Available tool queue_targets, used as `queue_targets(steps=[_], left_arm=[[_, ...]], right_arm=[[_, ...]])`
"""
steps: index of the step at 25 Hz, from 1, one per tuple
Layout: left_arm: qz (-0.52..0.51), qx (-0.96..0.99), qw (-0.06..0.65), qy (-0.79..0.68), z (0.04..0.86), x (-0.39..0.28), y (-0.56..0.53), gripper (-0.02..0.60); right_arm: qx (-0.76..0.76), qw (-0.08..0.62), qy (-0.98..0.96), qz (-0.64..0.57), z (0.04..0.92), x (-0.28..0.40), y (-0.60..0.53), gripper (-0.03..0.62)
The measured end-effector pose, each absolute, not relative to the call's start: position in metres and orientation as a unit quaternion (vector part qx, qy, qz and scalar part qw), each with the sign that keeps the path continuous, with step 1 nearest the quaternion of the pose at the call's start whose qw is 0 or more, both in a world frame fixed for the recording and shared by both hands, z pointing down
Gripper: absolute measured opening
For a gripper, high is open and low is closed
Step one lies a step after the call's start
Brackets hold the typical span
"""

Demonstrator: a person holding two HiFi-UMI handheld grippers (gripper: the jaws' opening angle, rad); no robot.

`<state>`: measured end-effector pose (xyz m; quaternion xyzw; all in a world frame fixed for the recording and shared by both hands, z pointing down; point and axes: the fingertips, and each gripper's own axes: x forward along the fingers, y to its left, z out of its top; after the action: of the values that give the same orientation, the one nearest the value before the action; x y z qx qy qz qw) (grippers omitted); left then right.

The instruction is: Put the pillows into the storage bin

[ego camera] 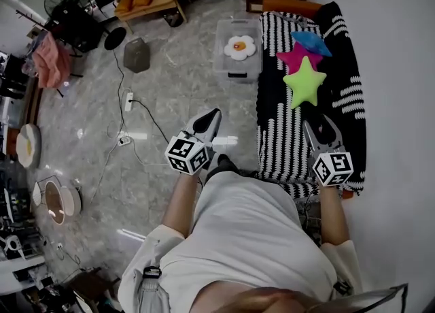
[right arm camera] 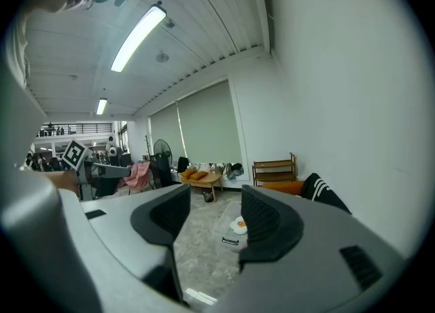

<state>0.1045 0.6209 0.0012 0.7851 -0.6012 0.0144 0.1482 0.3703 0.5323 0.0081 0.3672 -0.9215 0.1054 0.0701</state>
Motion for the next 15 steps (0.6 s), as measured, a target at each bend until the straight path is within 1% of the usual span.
queue_targets(steps=[7, 15], left_arm=[[0.017, 0.796, 0.155, -0.585, 0.011, 0.088, 0.573, 0.017], [0.013, 0.817, 0.166, -0.552, 0.020, 0.030, 0.481, 0.017]], right_arm=[[0.378, 0.078, -0.916, 0.112, 0.020, 0.353, 0.498, 0.279], [0.415, 0.090, -0.899, 0.110, 0.027, 0.301, 0.435, 0.316]])
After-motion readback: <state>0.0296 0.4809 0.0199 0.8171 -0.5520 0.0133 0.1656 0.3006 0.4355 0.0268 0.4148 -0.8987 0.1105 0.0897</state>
